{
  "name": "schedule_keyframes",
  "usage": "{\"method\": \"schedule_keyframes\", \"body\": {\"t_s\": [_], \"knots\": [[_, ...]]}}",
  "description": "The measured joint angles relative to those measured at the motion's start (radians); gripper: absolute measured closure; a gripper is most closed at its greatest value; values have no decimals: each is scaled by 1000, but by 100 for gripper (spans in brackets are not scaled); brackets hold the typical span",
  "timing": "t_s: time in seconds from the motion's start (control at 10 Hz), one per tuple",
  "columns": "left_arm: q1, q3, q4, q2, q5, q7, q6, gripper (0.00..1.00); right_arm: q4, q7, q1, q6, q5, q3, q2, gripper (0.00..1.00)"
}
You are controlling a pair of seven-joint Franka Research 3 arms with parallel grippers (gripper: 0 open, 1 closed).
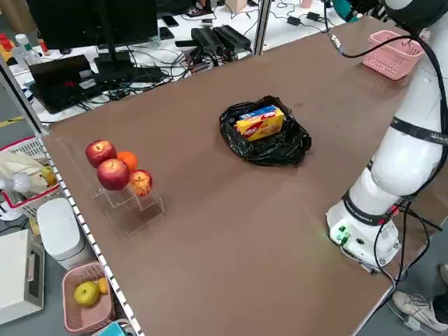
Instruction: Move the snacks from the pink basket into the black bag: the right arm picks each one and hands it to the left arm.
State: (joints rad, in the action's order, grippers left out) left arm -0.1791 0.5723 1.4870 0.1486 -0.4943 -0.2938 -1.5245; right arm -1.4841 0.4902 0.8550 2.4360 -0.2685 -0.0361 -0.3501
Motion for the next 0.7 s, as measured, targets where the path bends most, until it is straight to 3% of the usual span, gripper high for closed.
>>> {"method": "schedule_keyframes", "body": {"t_s": [0.4, 0.7], "knots": [[16, 3, 8, 14, 0, -2, -48, 31, 0, -2, 2, 0, 0, 0, 0, 64], [36, 3, 8, 25, 0, -2, -65, 52, 0, -7, 5, 0, 0, 0, -1, 64]]}}
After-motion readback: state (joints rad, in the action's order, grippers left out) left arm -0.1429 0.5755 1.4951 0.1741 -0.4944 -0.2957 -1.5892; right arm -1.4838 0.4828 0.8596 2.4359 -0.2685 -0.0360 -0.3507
